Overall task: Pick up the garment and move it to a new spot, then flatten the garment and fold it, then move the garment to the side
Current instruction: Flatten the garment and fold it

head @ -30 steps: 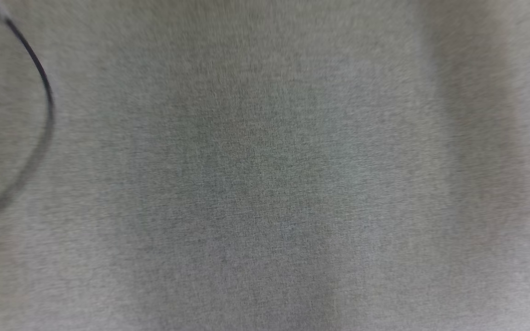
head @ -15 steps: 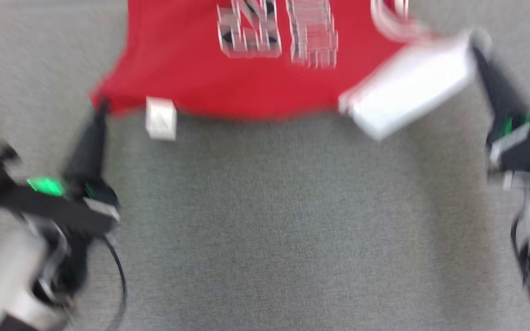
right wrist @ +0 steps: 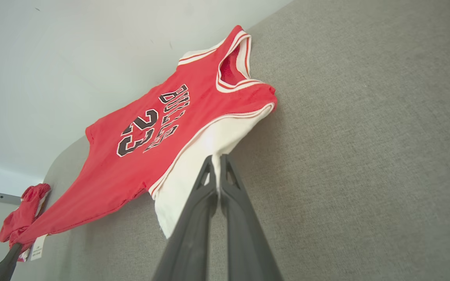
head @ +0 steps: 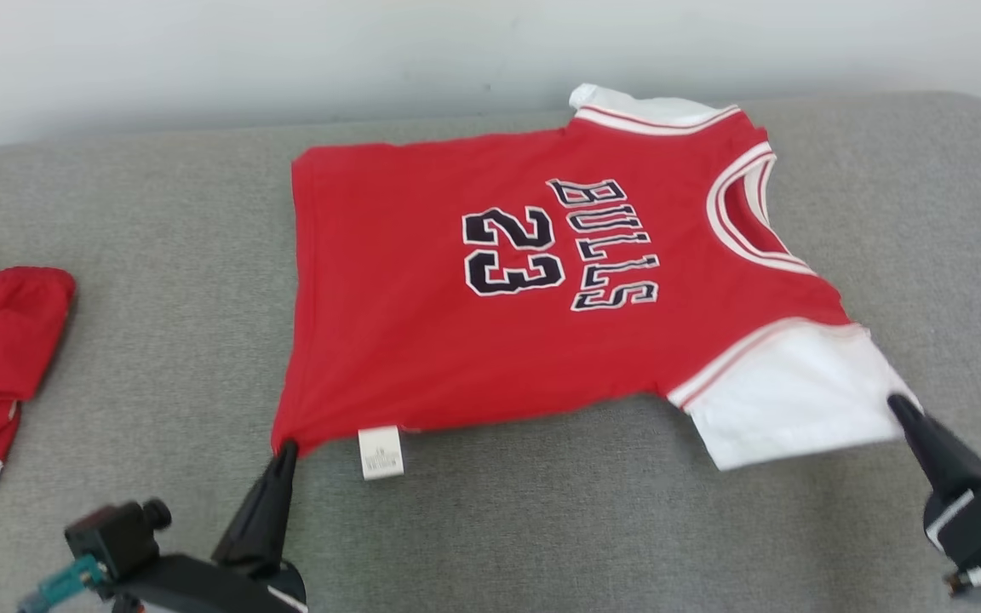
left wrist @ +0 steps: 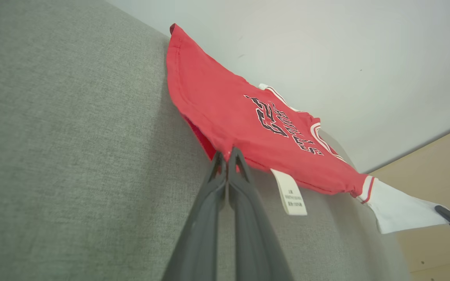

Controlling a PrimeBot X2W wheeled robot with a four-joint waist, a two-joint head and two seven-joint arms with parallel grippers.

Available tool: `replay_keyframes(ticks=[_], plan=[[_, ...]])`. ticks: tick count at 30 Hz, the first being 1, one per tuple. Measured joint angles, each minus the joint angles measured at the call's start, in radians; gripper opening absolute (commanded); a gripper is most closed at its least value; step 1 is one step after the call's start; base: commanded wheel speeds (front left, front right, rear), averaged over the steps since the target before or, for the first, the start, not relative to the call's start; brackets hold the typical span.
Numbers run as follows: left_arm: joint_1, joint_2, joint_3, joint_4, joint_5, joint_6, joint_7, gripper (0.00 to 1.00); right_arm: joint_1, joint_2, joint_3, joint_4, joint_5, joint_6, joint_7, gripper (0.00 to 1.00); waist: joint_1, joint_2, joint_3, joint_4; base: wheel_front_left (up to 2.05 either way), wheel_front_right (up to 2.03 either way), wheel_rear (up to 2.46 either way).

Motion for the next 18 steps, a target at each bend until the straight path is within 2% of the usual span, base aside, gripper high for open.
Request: replay_keyframes(ticks=[8,12,18], plan=[[0.080,-0.002,-0.029,0.007,0.022,0.039,-0.001,0.00,0.142,0.011,-0.037,-0.045,0.017,0.000,0.144,0.00,0.0002,0.0000,-0.031,0.018,0.00,0.00,0.00],[0.099,0.004,-0.023,0.029,0.036,0.053,-0.004,0.00,0.191,0.011,-0.047,-0.055,-0.018,0.000,0.205,0.00,0.0003,0.0002,-0.035,0.019,0.00,0.00,0.00],[0.121,0.014,-0.015,0.066,0.050,0.083,-0.006,0.00,0.254,0.012,-0.042,-0.049,-0.010,0.000,0.288,0.00,0.0003,0.0002,-0.047,0.019,0.00,0.00,0.00]])
